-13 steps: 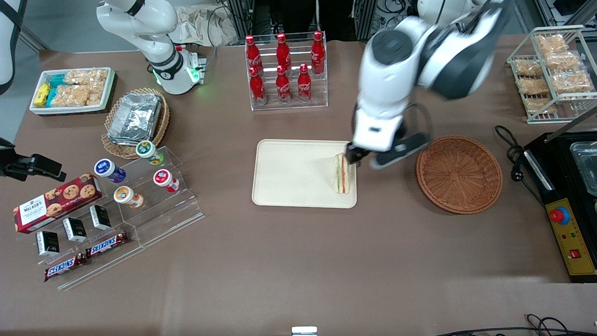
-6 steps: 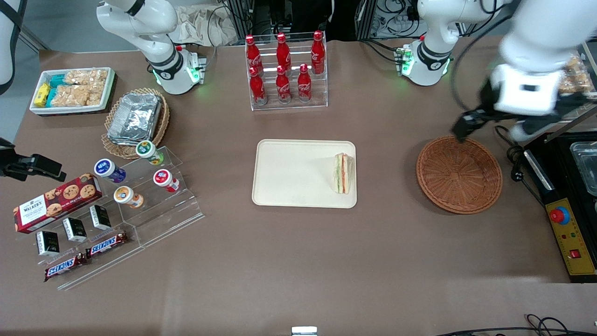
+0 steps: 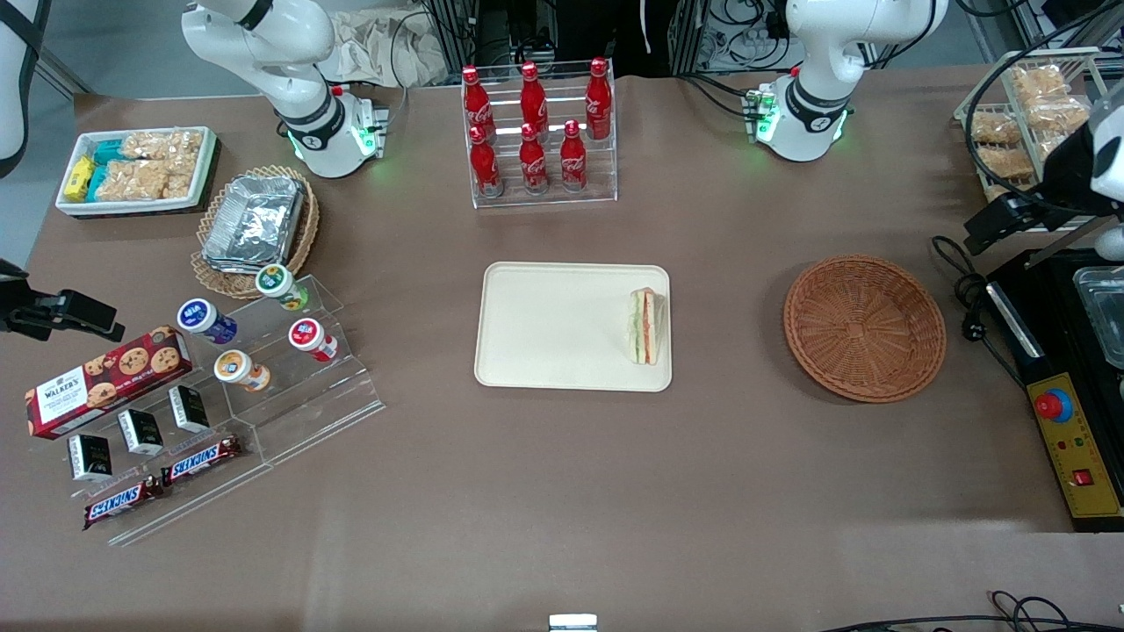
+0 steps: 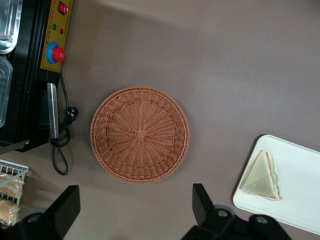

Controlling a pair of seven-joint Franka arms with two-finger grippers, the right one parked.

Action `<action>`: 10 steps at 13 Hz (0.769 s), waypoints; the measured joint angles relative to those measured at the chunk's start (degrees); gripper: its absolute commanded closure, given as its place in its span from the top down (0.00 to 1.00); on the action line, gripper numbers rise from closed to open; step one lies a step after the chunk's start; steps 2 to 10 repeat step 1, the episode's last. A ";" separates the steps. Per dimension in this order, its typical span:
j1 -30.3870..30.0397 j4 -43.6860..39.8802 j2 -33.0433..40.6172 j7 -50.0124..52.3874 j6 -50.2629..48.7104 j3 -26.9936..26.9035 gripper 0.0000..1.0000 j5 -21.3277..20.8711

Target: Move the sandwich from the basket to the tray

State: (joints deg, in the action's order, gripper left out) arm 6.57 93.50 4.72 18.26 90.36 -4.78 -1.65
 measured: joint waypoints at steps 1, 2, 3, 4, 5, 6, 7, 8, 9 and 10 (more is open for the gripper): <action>0.01 0.01 -0.02 -0.11 0.00 -0.41 1.00 0.36; 0.01 0.01 -0.02 -0.11 0.00 -0.41 1.00 0.36; 0.01 0.01 -0.02 -0.11 0.00 -0.41 1.00 0.36; 0.01 0.01 -0.02 -0.11 0.00 -0.41 1.00 0.36; 0.01 0.01 -0.02 -0.11 0.00 -0.41 1.00 0.36; 0.01 0.01 -0.02 -0.11 0.00 -0.41 1.00 0.36; 0.01 0.01 -0.02 -0.11 0.00 -0.41 1.00 0.36; 0.01 0.01 -0.02 -0.11 0.00 -0.41 1.00 0.36; 0.01 0.01 -0.02 -0.11 0.00 -0.41 1.00 0.36; 0.01 0.01 -0.02 -0.11 0.00 -0.41 1.00 0.36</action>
